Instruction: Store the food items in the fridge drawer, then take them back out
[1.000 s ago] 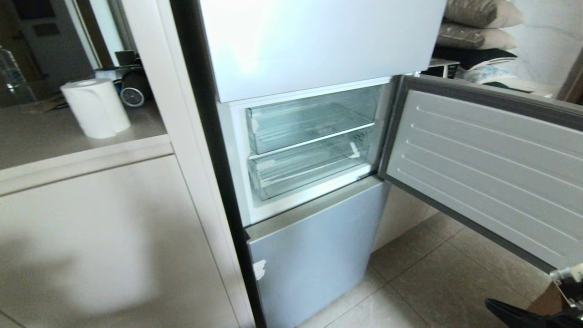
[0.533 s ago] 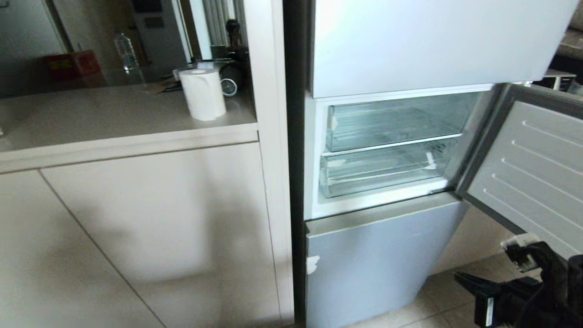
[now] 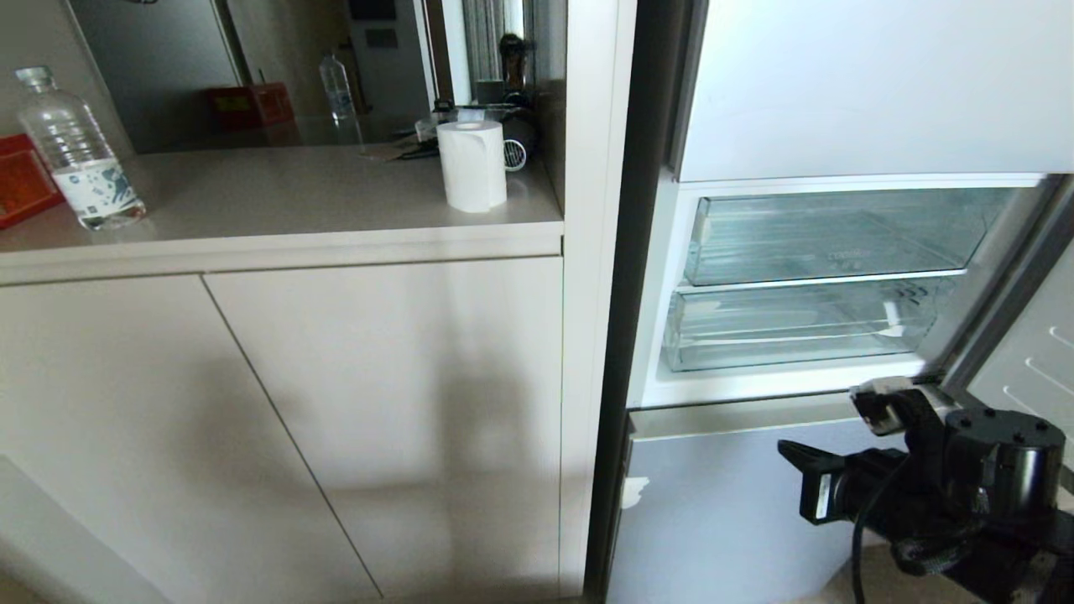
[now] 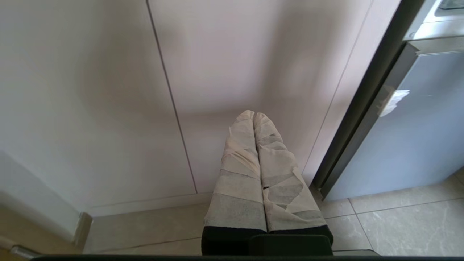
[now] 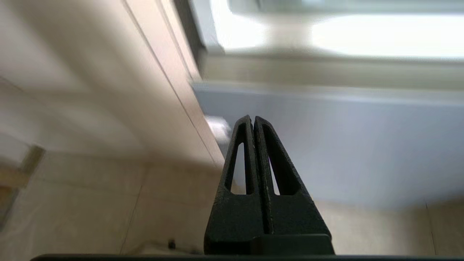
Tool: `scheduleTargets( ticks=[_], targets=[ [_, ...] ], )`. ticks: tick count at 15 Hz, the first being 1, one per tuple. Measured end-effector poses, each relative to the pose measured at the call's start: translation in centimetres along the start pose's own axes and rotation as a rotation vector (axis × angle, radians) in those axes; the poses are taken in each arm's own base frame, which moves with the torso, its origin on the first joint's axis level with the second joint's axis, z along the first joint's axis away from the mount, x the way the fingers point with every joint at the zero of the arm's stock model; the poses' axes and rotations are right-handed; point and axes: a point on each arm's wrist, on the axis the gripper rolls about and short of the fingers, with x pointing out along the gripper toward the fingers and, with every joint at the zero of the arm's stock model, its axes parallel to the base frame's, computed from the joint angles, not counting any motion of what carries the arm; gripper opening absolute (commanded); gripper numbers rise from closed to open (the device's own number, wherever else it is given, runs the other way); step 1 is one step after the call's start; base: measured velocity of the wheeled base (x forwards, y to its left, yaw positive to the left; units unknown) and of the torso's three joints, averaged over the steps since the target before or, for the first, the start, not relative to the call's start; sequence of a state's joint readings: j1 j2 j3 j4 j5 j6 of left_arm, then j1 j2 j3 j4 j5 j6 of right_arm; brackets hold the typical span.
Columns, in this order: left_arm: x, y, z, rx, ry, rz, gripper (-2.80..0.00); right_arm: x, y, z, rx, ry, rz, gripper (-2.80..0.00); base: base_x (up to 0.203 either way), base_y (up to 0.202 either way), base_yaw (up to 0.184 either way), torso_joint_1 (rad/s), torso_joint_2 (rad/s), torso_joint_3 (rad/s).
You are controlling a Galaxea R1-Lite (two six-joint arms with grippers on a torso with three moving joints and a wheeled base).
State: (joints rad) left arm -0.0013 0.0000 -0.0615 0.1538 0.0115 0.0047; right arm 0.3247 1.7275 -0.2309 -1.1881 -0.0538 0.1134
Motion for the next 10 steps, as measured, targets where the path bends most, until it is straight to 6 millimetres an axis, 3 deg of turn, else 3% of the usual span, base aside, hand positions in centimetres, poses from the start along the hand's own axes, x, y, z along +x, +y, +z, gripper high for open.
scheduleTargets(
  ticks=[5,6,10],
  targets=[
    [0.0,0.0,0.0,0.000,0.000,0.000,-2.80,3.1,0.1,1.3,-0.031,-0.048,-0.015,-2.80,0.000,0.000,0.000,0.000,0.00,0.000],
    [0.0,0.0,0.0,0.000,0.000,0.000,-2.80,4.0,0.1,1.4,-0.055,-0.046,-0.023,0.00,0.000,0.000,0.000,0.000,0.00,0.000],
    [0.0,0.0,0.0,0.000,0.000,0.000,-2.80,6.9,0.0,0.9,-0.073,-0.036,-0.070,0.00,0.000,0.000,0.000,0.000,0.00,0.000]
  ],
)
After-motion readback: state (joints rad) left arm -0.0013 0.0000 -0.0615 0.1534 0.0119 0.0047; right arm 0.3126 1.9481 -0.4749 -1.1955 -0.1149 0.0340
